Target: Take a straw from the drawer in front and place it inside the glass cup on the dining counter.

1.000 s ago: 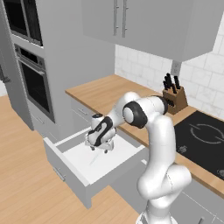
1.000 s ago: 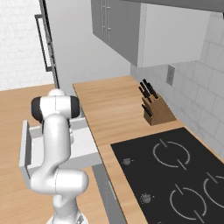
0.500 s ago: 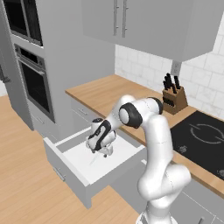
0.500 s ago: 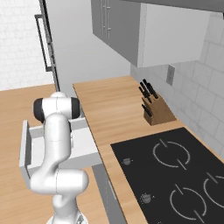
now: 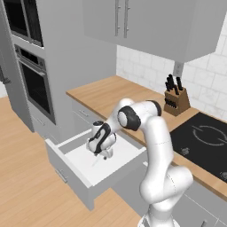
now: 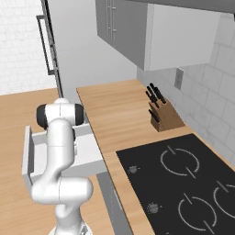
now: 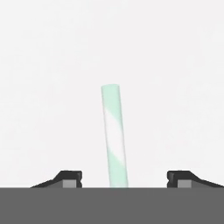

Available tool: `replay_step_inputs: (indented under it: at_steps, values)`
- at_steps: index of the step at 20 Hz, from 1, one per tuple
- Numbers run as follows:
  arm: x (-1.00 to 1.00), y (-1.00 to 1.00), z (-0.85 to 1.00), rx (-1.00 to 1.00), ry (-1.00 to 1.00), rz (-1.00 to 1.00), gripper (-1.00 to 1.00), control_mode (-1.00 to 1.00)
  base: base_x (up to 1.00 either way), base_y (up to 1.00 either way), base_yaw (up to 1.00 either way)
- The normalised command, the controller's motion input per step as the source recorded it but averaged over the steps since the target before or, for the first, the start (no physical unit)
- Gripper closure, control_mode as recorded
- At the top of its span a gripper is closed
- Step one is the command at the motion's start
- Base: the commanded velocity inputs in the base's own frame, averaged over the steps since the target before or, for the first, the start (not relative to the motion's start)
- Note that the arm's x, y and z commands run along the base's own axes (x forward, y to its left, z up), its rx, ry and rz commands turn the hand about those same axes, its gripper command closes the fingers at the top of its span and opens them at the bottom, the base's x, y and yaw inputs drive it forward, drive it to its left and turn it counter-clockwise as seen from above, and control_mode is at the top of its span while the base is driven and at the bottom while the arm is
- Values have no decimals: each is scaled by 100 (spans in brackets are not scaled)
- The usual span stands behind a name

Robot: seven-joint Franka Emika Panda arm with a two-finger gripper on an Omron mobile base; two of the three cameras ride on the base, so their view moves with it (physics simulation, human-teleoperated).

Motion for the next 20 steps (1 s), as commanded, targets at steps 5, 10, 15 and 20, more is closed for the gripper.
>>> replay_step_inputs:
  at_steps: [5,10,15,20]
  values:
    - [-4,0,-47,0,0,0,-100,-100,0,0,0]
    - [-50,0,-72,0,-5,0,100,-100,0,0,0]
    - [-29,0,-77,0,-7,0,100,-100,0,0,0]
    - [3,0,-37,0,-1,0,100,-100,0,0,0]
